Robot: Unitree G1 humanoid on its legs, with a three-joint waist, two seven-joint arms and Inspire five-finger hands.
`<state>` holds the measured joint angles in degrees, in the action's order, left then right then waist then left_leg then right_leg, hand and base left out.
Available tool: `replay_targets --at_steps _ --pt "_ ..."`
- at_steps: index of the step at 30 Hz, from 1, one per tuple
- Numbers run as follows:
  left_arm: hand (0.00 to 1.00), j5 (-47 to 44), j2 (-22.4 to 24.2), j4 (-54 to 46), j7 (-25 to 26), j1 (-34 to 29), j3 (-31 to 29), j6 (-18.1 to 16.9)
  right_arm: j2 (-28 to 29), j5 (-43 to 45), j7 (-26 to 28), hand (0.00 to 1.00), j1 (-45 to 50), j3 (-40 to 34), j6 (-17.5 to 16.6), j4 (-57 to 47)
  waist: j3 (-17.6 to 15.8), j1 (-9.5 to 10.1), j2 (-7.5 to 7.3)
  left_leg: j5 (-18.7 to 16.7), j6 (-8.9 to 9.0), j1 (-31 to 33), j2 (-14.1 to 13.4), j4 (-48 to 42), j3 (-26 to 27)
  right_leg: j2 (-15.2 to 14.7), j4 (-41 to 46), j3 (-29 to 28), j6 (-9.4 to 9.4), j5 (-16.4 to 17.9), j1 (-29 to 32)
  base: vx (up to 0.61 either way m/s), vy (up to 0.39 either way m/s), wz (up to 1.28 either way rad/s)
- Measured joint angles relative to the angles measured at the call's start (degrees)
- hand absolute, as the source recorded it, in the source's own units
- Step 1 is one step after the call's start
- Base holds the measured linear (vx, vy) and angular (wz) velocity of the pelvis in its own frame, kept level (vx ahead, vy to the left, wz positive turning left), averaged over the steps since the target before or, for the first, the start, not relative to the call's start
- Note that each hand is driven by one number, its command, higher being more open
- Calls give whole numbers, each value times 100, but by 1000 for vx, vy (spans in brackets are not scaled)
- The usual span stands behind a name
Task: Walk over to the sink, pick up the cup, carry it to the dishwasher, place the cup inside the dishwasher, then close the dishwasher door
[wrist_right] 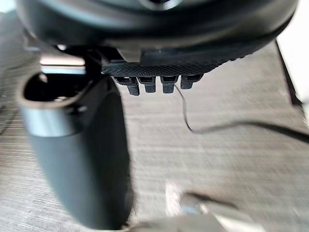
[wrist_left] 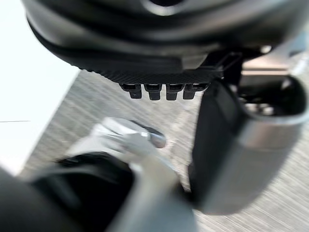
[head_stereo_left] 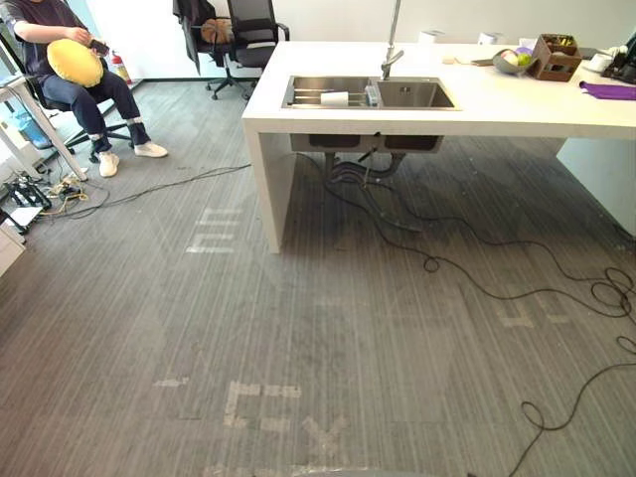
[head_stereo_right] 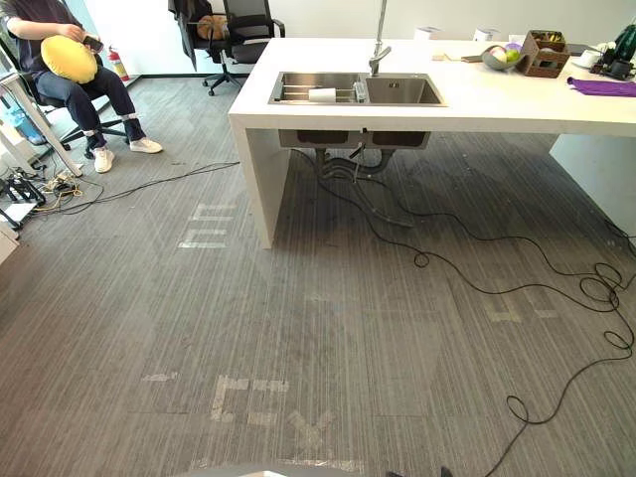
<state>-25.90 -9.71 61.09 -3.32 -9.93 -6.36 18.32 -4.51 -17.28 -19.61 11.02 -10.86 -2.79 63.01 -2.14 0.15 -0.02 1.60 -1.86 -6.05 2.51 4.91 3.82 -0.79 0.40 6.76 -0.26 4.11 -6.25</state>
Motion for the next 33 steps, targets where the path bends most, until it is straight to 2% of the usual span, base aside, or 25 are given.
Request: replay_targets --at_steps 3,6,9,14,17,21,27,33 --pt "100 5 90 -11 202 108 6 -303 46 -216 -208 100 -247 19 19 -34 -52 -13 3 -22 34 -5 6 1 4 -3 -75 37 26 5 -51 38 -16 4" --pt "100 15 156 -45 466 106 7 -621 46 -571 -278 100 -386 84 291 -43 -117 -15 -8 -47 73 -80 5 5 3 -5 -82 90 93 47 -143 8 -29 7" --pt "100 15 188 -50 581 98 6 -750 19 -546 -271 100 -428 208 434 -49 -135 -6 -16 -48 74 -99 2 32 2 -5 -82 122 127 68 -161 -33 -28 5" --pt "100 15 201 -51 608 79 6 -848 -2 -217 -68 100 -400 228 434 -42 -146 -11 -30 -47 73 -108 1 36 13 -8 -84 125 128 69 -164 -42 -22 -1" --pt "100 10 209 -51 641 67 6 -910 -24 64 118 100 -366 225 311 -30 -150 -17 -36 -47 73 -111 3 37 15 -9 -90 130 113 60 -169 -12 -7 0" --pt "100 -22 218 -51 726 48 1 -985 -74 854 546 100 -258 218 -139 21 -156 -42 -47 -47 73 -117 4 39 13 -6 -140 139 92 41 -199 -3 -8 0" --pt "100 -974 319 -51 838 -24 -173 -1118 -97 1757 1218 100 -169 206 -617 107 -159 -100 -52 -47 73 -117 3 39 15 -4 -150 141 94 36 -206 -2 -5 0" --pt "100 -1363 383 -71 705 -33 -361 -1034 -89 2359 1653 100 -152 205 -716 100 -158 -101 -56 -45 73 -116 3 38 12 -3 -150 141 103 27 -207 -16 -11 0"
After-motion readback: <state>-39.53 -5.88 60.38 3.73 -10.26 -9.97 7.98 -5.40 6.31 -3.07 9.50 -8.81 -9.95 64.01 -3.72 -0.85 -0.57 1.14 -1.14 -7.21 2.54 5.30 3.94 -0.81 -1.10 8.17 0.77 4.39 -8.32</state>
